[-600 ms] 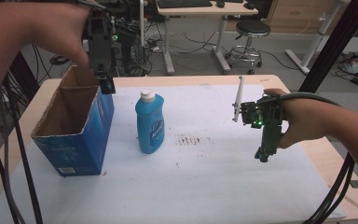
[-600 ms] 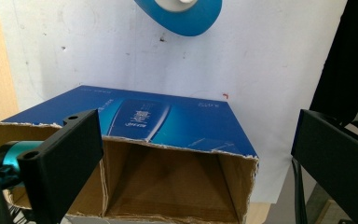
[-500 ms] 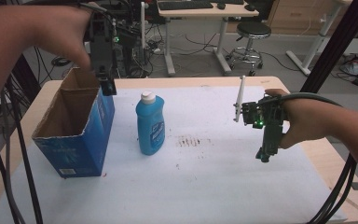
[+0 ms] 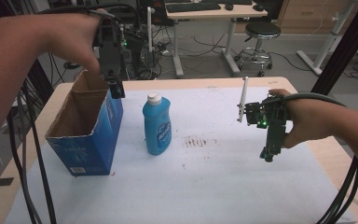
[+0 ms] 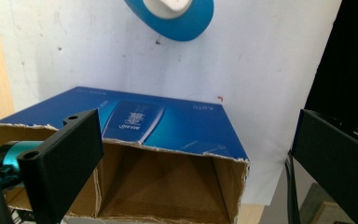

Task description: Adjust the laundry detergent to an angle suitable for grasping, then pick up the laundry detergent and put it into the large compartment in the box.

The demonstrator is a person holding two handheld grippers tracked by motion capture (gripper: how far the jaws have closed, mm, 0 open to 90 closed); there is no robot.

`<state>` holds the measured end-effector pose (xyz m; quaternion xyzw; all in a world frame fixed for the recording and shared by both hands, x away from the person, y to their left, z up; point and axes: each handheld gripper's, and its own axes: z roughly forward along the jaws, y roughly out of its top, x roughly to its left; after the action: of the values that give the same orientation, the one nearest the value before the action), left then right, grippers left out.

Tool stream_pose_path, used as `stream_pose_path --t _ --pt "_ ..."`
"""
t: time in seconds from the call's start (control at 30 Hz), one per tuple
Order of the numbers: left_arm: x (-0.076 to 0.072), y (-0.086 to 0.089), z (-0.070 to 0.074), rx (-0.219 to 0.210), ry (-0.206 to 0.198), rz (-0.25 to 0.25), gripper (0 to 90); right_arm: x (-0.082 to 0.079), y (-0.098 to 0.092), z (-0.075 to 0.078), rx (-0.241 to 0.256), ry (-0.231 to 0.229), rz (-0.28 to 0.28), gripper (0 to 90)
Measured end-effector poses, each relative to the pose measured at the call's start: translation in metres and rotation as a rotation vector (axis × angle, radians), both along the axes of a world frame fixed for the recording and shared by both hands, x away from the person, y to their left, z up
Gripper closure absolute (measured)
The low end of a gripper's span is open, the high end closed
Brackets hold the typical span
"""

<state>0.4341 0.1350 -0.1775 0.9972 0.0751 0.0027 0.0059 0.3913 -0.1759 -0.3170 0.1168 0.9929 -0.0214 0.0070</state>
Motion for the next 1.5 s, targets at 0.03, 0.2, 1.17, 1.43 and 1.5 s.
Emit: stream_pose_path --t 0.03,0.2,1.17,1.43,1.5 --pt "0.0 0.0 0.0 0.0 0.001 -0.001 2.0 0.0 0.0 0.0 0.0 -0.001 -0.001 2.3" --pt "0.001 -0.002 -0.003 0.024 0.001 -0.011 2.0 -0.001 0.0 0.001 0.004 -0.008 -0.008 2.3" --pt "0.003 -0.006 -0.01 0.055 0.025 0.158 2.0 0.004 -0.008 -0.008 0.001 0.007 -0.003 2.3" --pt "-0.008 -0.014 -0.006 0.054 0.019 0.293 2.0 -0.003 -0.005 -0.006 0.007 0.001 0.029 2.3" --pt "-0.009 -0.015 -0.004 0.056 0.01 0.341 2.0 -0.004 -0.005 -0.005 0.013 -0.006 0.036 2.3"
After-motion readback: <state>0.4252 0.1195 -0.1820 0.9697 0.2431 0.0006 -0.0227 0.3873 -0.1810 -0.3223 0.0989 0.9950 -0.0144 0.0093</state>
